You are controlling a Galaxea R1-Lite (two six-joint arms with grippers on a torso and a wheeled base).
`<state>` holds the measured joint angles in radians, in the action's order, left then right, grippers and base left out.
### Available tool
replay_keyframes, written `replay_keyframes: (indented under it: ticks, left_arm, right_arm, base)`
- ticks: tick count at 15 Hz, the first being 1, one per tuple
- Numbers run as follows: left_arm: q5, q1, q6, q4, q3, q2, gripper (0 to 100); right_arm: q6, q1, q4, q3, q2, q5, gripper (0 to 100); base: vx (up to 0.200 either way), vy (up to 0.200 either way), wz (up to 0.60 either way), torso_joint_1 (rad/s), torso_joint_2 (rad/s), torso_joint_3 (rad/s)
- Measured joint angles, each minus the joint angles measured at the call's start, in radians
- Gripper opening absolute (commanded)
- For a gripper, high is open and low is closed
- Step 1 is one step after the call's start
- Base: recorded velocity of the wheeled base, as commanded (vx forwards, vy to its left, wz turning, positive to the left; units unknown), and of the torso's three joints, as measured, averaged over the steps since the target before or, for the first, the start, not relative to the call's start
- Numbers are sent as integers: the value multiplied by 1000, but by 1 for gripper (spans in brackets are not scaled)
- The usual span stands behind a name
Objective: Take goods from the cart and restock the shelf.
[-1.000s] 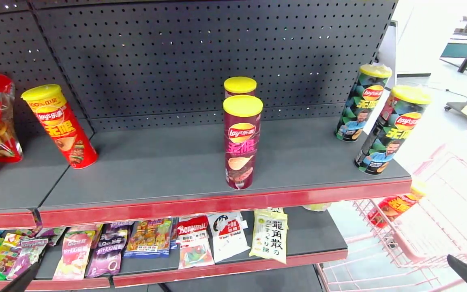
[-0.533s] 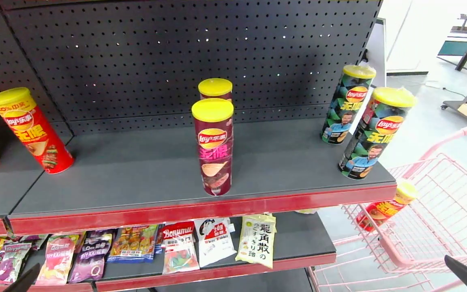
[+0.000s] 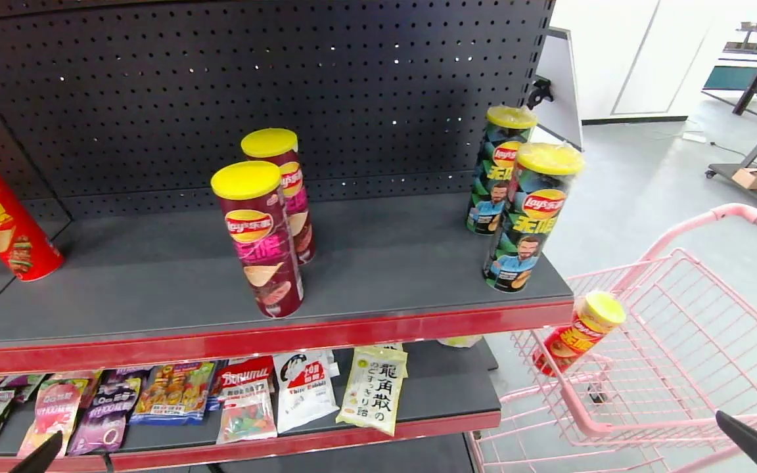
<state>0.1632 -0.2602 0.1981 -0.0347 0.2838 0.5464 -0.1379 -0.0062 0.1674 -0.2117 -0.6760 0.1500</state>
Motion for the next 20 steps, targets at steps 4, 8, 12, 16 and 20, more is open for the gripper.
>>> replay_keyframes:
  ticks: [4, 8, 12, 16, 20]
  left_arm:
    - [2, -1, 0, 2, 0, 4, 100]
    - [-1, -2, 1, -1, -5, 4, 100]
    - [-1, -2, 1, 0, -6, -3, 100]
    - [-2, -2, 1, 0, -8, -20, 100]
    - [-2, -2, 1, 2, -19, -49, 100]
  right_arm:
    - [0, 1, 2, -6, -22, 0, 100]
    - [-1, 3, -2, -6, -32, 0, 100]
    - [-1, 3, -3, -4, -34, 0, 100]
    - [-1, 1, 2, -6, -42, 0, 100]
    - [-1, 0, 3, -5, -50, 0, 100]
  base:
    - [0, -150, 0, -1, 3, 1]
    - [0, 0, 0, 0, 0, 0]
    - [0, 0, 0, 0, 0, 0]
    - [0, 0, 0, 0, 0, 0]
    - [0, 0, 0, 0, 0, 0]
